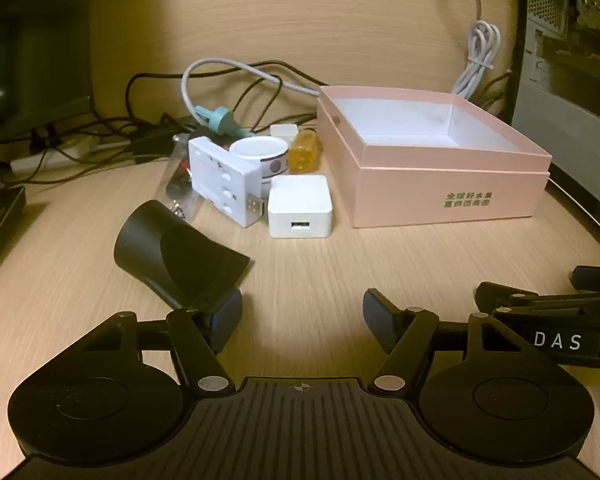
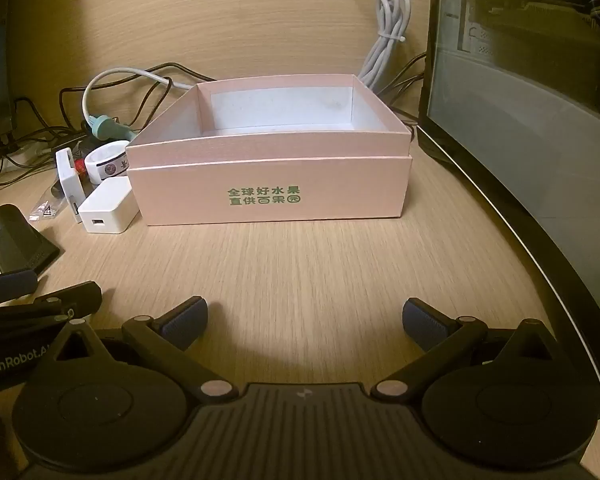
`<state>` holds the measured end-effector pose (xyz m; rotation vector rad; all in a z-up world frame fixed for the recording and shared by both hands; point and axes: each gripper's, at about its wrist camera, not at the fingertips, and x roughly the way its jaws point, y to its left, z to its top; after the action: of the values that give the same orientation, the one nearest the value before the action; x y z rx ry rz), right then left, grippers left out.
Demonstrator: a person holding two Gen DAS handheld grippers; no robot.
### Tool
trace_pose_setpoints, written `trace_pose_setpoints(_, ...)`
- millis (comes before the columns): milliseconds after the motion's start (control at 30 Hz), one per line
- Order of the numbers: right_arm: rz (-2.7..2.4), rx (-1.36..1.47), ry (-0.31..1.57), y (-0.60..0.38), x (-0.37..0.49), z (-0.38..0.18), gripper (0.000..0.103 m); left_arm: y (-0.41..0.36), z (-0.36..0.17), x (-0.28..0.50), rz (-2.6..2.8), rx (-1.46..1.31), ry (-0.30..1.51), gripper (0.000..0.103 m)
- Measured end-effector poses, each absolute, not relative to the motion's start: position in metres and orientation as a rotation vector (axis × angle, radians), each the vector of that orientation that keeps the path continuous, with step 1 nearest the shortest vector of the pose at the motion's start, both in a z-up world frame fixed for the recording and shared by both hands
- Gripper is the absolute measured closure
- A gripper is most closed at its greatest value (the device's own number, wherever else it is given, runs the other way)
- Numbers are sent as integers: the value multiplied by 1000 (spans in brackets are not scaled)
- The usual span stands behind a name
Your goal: Organize rigid objects
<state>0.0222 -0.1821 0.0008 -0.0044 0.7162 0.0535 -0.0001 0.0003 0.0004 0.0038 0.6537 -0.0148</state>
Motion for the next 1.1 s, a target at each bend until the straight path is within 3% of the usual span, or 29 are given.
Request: trace_pose_setpoints(1100, 53, -4, 716, -182, 22, 1, 0, 0, 0, 0, -12, 11, 655, 30)
